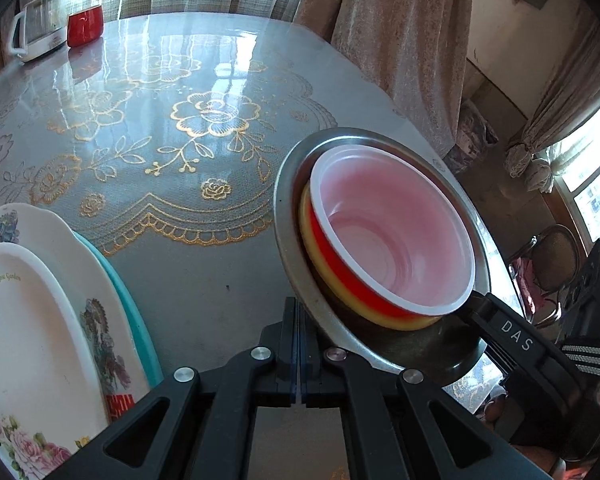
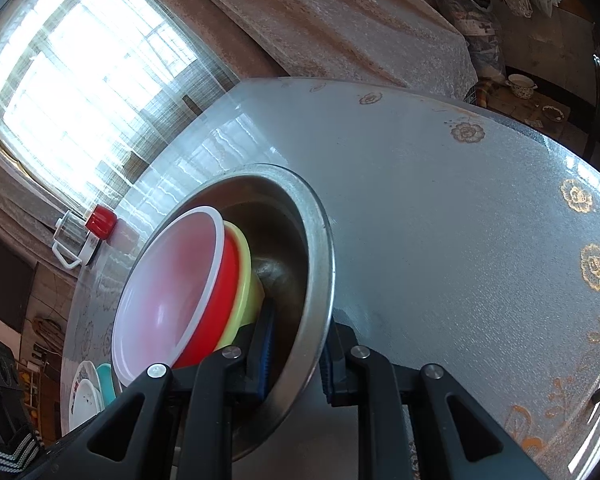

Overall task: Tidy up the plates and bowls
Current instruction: 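Lift the nested bowls and carry them over the plate stack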

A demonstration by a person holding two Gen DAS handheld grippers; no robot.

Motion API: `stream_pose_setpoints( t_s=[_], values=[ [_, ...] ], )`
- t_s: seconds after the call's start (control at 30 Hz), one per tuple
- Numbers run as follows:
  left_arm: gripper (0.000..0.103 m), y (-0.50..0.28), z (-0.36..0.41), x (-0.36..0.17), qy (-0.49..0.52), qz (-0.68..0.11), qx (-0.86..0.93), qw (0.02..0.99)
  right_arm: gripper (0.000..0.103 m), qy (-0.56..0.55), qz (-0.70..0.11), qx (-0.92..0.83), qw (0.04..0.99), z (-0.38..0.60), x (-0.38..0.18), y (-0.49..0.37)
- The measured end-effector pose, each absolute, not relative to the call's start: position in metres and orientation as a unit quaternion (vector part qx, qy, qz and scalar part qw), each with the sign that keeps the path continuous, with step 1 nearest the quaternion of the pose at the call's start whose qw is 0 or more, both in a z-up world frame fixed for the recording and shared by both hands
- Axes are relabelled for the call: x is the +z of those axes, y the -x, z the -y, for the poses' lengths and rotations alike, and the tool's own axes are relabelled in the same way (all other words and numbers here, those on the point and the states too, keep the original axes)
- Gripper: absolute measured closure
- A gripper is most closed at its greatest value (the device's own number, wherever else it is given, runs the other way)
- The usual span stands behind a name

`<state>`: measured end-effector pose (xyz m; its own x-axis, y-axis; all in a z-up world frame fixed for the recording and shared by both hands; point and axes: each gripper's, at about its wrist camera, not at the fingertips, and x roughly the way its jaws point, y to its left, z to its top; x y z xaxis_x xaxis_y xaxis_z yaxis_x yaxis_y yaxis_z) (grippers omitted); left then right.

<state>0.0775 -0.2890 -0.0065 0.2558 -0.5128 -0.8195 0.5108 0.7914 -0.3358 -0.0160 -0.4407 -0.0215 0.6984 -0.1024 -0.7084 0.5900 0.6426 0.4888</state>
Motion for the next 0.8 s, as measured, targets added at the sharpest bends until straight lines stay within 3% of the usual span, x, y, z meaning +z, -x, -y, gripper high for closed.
stream_pose_setpoints(
  t_s=[0.3,0.6,0.8],
  values=[
    [0.103,-0.089,0.288,-0.005,0.017,-0.538,-0.303,0.786,0.082,-0.355,-0.336,-0.205,0.848,0.438,-0.019,0.012],
    [0.103,-0.064,0.290,0.010,-0.024,-0.451,-0.337,0.826,0.086,-0.352,-0.316,-0.194,0.860,0.438,-0.022,0.024],
    [0.103,-0.060,0.279,0.019,-0.015,-0.437,-0.351,0.828,0.086,-0.347,-0.297,-0.188,0.870,0.433,-0.008,0.035]
  ],
)
